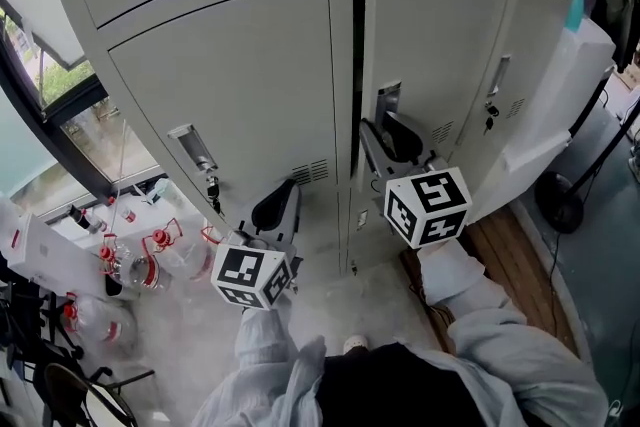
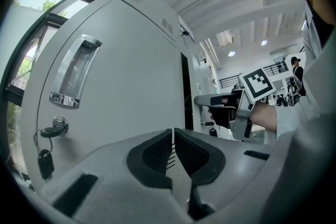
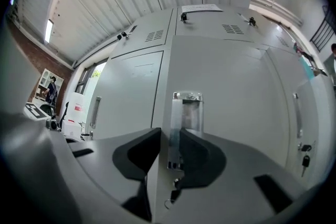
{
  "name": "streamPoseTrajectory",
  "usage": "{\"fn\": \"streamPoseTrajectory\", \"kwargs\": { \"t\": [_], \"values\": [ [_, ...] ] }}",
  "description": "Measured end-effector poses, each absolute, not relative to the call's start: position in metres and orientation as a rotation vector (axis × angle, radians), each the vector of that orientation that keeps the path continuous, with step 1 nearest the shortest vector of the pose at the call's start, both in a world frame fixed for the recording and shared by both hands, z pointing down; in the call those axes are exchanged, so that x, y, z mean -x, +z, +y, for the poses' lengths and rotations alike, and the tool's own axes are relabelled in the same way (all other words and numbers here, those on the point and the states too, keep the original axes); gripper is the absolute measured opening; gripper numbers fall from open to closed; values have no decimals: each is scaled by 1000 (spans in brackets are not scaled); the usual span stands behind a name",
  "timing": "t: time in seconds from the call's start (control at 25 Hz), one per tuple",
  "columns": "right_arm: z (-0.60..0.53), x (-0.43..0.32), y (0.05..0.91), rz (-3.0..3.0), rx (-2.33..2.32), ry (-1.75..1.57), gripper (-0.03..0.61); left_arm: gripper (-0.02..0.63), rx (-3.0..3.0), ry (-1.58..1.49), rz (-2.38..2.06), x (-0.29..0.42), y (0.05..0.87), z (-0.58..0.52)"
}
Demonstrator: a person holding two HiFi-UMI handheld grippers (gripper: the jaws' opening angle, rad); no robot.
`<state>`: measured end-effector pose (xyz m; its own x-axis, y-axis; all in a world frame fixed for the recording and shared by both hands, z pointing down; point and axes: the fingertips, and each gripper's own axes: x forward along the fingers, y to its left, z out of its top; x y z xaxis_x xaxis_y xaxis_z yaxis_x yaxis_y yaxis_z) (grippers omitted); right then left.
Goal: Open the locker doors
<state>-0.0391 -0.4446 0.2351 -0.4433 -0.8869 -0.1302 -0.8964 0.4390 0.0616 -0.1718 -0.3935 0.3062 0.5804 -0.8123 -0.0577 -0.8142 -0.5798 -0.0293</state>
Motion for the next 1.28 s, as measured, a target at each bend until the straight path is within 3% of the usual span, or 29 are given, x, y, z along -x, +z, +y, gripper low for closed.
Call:
{"fn": "streamPoseTrajectory", "kwargs": {
  "t": [1.28],
  "values": [
    [-352,-29,237,2724,1322,119,120,18,2937,9,1114,60,330,-348]
  ]
}}
